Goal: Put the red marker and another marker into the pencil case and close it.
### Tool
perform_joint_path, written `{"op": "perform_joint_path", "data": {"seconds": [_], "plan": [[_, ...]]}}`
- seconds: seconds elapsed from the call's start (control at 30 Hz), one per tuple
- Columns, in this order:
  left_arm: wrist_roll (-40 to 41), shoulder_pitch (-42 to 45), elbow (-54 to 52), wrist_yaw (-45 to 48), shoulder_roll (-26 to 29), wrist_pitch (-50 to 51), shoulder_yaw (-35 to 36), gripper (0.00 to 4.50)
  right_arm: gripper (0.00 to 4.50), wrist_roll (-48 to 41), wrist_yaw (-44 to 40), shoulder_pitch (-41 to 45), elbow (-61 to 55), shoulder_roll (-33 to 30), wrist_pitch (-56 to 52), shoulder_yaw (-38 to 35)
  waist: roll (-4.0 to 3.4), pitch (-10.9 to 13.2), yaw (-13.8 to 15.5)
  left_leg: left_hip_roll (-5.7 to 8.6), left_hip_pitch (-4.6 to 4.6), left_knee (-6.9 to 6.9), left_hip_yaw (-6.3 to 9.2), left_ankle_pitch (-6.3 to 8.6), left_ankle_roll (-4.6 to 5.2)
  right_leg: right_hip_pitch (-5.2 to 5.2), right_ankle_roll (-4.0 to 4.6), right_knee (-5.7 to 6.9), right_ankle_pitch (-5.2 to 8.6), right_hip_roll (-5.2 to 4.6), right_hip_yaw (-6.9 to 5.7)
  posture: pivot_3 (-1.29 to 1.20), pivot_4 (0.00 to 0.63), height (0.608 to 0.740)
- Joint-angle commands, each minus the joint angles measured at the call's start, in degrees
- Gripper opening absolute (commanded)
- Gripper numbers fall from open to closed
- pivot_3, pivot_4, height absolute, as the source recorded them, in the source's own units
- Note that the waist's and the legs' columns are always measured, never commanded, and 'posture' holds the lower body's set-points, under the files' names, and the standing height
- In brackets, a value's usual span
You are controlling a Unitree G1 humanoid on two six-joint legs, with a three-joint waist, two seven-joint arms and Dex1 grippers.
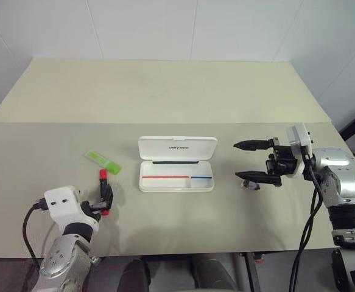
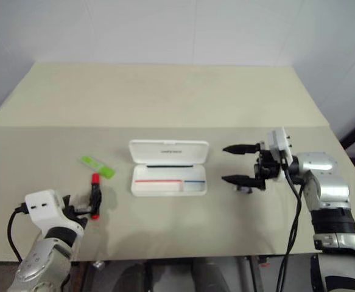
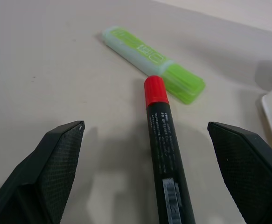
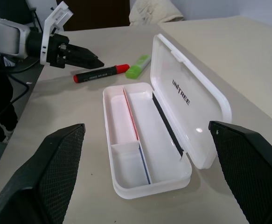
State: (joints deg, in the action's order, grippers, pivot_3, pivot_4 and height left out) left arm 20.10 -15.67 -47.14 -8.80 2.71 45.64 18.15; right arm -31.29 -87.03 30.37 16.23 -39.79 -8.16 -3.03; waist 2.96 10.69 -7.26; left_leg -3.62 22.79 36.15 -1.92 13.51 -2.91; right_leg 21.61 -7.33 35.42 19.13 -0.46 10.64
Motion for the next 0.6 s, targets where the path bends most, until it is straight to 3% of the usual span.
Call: {"op": "perform_joint_path", "data": {"seconds": [0.03, 0.3, 0.4, 0.6], "plan": [[-1.3, 2.3, 2.1, 0.6, 1.9, -0.6, 0.2, 4.50, 4.49, 0.4, -1.4, 1.3, 0.1, 0.3, 1.3, -0.4, 0.00, 0.0, -0.1, 0.00, 0.00, 0.00, 0.00, 0.01, -0.01, 0.00, 0.00, 0.00, 0.00, 0.00, 0.00, 0.00, 0.150, 0.740], [-1.3, 9.3, 10.3, 4.0, 7.1, 6.2, -3.5, 4.50, 4.49, 1.1, -0.7, 1.5, 1.1, 0.6, 2.3, -0.8, -0.04, 0.0, -0.3, 0.00, 0.00, -0.04, 0.02, 0.08, 0.01, -0.01, -0.03, 0.03, -0.01, -0.01, -0.04, 0.00, 0.150, 0.740], [-1.9, 10.6, 11.1, 3.6, 7.0, 8.4, -4.0, 3.86, 4.50, 1.1, -0.4, 1.1, 0.8, 0.6, 2.5, -0.9, -0.13, 0.1, 0.0, 0.03, -0.06, -0.02, 0.02, 0.07, 0.01, -0.06, -0.06, 0.05, -0.03, -0.04, -0.03, 0.00, 0.150, 0.740], [-2.5, 12.5, 11.3, 3.8, 7.1, 10.7, -4.0, 2.04, 4.50, 1.2, 0.1, 0.7, 0.5, 0.4, 2.9, -1.5, -0.16, 0.1, 1.0, 0.07, -0.06, 0.01, 0.01, 0.07, 0.03, -0.08, -0.08, 0.04, -0.04, -0.08, -0.01, 0.00, 0.150, 0.740]]}}
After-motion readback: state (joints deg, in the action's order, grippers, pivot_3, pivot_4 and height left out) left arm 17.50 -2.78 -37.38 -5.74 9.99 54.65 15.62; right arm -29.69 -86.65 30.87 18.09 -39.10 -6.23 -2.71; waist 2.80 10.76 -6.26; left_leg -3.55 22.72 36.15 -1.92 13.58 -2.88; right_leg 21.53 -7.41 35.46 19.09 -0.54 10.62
